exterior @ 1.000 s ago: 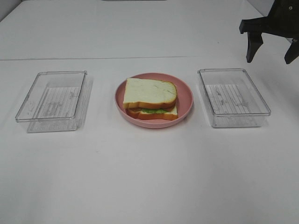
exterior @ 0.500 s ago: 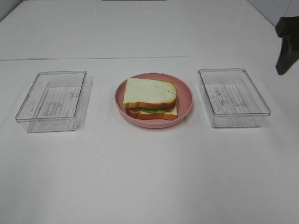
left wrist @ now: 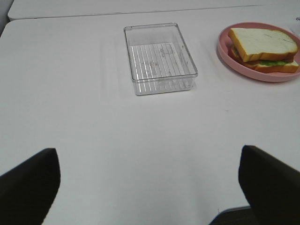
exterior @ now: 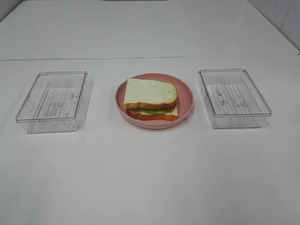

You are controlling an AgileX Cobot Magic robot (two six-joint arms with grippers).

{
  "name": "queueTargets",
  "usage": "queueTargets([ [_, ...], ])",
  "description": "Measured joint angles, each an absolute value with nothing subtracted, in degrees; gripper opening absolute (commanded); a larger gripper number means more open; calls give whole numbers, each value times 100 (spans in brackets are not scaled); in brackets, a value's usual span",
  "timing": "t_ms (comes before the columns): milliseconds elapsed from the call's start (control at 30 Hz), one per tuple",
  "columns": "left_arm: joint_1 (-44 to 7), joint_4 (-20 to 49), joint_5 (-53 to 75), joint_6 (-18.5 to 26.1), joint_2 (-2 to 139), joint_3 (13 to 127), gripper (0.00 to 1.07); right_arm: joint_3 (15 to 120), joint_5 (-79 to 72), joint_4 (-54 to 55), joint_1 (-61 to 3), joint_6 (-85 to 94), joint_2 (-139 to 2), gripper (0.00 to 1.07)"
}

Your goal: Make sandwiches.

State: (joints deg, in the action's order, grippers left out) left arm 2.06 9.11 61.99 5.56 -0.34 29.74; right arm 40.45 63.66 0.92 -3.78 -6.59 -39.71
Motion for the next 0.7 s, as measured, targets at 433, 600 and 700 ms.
queueTargets([
  [433, 206, 911, 6199, 556, -34, 2974, 98, 2733, 6343, 0, -378, -510, -1014, 76],
  [600, 206, 911, 6199, 556, -34, 2974, 98, 2704, 6303, 0, -378, -395, -138, 76],
  [700, 206, 911, 6199, 556, -34, 2974, 98, 2681, 6303, -29, -378, -304, 17, 76],
])
